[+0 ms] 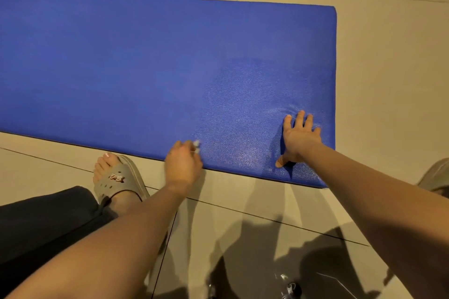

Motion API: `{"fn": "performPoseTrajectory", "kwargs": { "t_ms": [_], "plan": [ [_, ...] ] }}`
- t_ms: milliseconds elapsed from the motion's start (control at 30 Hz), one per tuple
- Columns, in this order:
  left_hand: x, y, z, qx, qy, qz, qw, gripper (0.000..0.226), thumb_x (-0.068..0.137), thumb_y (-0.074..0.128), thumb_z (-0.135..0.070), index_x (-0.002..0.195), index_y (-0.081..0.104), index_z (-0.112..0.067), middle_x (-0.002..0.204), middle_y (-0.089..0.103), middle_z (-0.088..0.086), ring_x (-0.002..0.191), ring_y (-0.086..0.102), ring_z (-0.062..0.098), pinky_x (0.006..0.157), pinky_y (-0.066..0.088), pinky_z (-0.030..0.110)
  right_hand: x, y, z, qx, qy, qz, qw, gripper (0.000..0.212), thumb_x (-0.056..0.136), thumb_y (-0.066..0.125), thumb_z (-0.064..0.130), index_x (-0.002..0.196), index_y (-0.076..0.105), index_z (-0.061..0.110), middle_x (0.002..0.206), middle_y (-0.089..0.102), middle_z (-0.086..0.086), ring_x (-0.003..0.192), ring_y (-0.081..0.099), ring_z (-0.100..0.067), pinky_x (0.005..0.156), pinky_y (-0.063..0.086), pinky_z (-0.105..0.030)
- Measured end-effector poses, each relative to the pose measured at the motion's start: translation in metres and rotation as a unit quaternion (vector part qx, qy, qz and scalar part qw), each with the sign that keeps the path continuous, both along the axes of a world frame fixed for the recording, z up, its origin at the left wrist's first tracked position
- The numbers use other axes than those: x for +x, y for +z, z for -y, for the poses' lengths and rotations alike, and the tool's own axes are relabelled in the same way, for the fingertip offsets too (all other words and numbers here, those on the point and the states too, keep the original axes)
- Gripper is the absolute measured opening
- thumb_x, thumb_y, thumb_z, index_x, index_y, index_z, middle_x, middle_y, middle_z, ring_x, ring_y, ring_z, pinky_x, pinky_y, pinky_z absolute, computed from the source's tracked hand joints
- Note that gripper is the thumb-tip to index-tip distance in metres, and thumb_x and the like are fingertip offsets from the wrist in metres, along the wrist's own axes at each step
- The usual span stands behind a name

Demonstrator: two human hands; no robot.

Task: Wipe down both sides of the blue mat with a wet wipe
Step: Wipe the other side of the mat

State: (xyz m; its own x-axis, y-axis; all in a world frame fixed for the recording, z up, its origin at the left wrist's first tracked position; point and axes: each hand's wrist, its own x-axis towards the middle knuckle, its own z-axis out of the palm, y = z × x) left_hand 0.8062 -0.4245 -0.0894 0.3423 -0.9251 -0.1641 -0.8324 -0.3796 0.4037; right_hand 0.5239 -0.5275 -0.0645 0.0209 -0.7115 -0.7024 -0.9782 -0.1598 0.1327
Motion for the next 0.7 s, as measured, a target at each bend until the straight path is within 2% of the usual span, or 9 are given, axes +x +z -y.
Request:
{"fn": "performPoseTrajectory", "kwargs": {
  "t_ms": [67,167,267,333,400,467,633,700],
  "plan": [
    [0.018,0.000,-0.004,0.012,0.075,0.005,0.997,0.012,0.095,0.058,-0.016,0.096,0.064,-0.006,0.100,0.063,0.016,0.091,0.061,0.037,0.075,0.044,0.038,0.000,0.000,0.000,-0.001,0.000,0.001,1.000,0.155,0.058,0.083,0.072,0.156,-0.019,0.009,0.162,-0.022,-0.025,0.149,-0.014,-0.051,0.121,0.014,-0.062],
    [-0.005,0.003,-0.010,0.001,0.096,-0.022,0.995,0.017,0.095,0.058,-0.016,0.102,0.066,-0.004,0.102,0.066,0.017,0.093,0.063,0.036,0.080,0.047,0.039,0.000,0.002,-0.001,-0.003,0.001,0.000,1.000,0.155,0.058,0.083,0.071,0.157,-0.018,0.009,0.162,-0.022,-0.026,0.149,-0.013,-0.051,0.121,0.015,-0.063],
    [-0.053,0.004,-0.020,-0.016,0.057,-0.082,0.995,0.016,0.093,0.058,-0.011,0.103,0.069,-0.006,0.107,0.069,0.012,0.097,0.065,0.031,0.085,0.049,0.038,0.000,0.002,-0.002,-0.006,-0.001,0.001,1.000,0.154,0.058,0.083,0.071,0.157,-0.018,0.009,0.162,-0.022,-0.025,0.149,-0.013,-0.051,0.121,0.015,-0.062],
    [-0.090,0.004,-0.025,-0.023,0.001,-0.116,0.993,0.014,0.091,0.058,-0.007,0.099,0.069,-0.007,0.102,0.068,0.012,0.093,0.064,0.033,0.083,0.052,0.040,0.000,0.002,-0.002,-0.008,-0.001,0.001,1.000,0.154,0.058,0.084,0.070,0.157,-0.018,0.009,0.162,-0.022,-0.025,0.149,-0.013,-0.050,0.121,0.015,-0.062],
    [-0.125,0.006,-0.030,-0.024,-0.065,-0.123,0.990,0.013,0.089,0.058,-0.006,0.096,0.069,-0.007,0.096,0.065,0.014,0.086,0.063,0.035,0.079,0.053,0.045,0.000,0.002,-0.002,-0.007,-0.001,0.002,1.000,0.154,0.059,0.084,0.070,0.157,-0.019,0.009,0.162,-0.022,-0.026,0.149,-0.013,-0.051,0.121,0.015,-0.062],
    [-0.143,0.008,-0.030,-0.020,-0.094,-0.123,0.988,0.012,0.091,0.058,-0.008,0.098,0.068,-0.008,0.099,0.063,0.013,0.087,0.062,0.032,0.079,0.051,0.043,0.000,0.000,-0.003,-0.012,-0.001,0.001,1.000,0.154,0.059,0.084,0.070,0.157,-0.019,0.009,0.162,-0.022,-0.026,0.149,-0.013,-0.051,0.121,0.015,-0.062],
    [-0.110,0.001,-0.020,-0.025,-0.208,-0.075,0.975,0.015,0.093,0.057,-0.015,0.103,0.067,-0.013,0.099,0.062,0.008,0.087,0.062,0.032,0.077,0.053,0.043,0.001,-0.003,-0.001,-0.009,-0.005,0.003,1.000,0.157,0.056,0.085,0.070,0.156,-0.019,0.009,0.162,-0.023,-0.026,0.149,-0.014,-0.051,0.120,0.015,-0.063],
    [-0.085,-0.001,-0.017,-0.027,-0.163,-0.062,0.984,0.016,0.094,0.057,-0.016,0.105,0.068,-0.013,0.101,0.063,0.007,0.088,0.062,0.029,0.078,0.051,0.038,0.000,-0.003,0.000,-0.008,-0.009,0.007,1.000,0.157,0.056,0.085,0.070,0.157,-0.019,0.010,0.162,-0.023,-0.025,0.149,-0.014,-0.051,0.121,0.014,-0.063]
  ]
}}
